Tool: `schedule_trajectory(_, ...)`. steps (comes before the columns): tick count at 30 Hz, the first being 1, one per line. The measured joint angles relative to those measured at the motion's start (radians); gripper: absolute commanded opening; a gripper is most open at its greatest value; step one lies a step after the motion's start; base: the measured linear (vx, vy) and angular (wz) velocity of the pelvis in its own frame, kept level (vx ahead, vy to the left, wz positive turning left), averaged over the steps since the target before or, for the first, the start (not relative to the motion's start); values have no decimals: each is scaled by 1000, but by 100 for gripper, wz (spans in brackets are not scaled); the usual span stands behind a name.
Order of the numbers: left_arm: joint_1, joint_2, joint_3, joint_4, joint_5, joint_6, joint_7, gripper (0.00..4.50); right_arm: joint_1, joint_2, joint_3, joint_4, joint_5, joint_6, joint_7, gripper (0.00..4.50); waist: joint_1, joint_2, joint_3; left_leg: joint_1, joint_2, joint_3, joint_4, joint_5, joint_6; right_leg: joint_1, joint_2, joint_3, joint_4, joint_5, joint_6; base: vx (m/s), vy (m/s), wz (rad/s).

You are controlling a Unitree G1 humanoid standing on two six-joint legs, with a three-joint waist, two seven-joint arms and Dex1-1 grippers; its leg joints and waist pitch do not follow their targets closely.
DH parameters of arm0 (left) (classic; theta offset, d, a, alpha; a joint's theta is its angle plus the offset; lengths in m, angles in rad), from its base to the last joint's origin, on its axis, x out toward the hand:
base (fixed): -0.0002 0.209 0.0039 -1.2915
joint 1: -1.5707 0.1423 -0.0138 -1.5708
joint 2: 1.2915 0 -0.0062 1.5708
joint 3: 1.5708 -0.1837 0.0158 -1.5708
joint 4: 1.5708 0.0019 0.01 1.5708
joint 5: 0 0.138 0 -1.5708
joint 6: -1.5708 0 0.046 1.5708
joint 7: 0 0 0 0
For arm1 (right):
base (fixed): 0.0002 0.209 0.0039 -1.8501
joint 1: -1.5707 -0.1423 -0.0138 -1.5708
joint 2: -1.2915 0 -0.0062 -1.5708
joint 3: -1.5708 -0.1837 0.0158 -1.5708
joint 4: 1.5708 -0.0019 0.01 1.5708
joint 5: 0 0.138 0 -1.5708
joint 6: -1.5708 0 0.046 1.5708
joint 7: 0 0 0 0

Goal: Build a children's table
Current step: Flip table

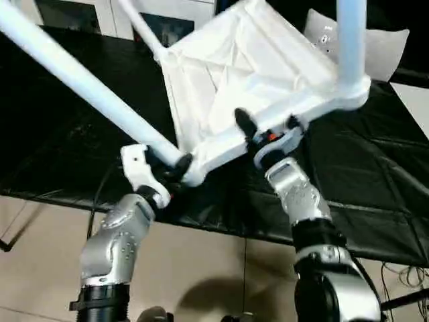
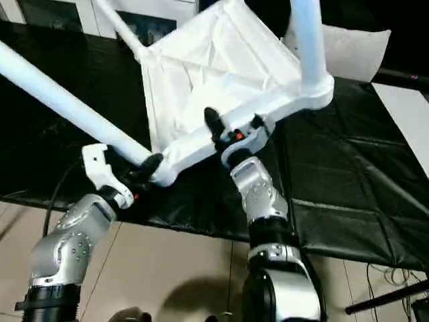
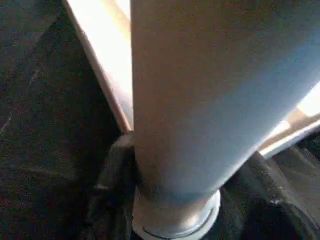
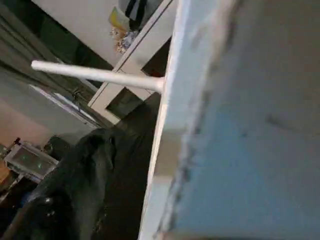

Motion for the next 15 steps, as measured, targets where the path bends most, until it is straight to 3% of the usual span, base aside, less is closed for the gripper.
schedule_trajectory(15,5,40,-26,-11,20,1,-19,205,-28,0,-35,116,18,-61,18,257,-8,0,0,0,0,1,0,2,0,-1,0,0,2,0,-1,0,0,0)
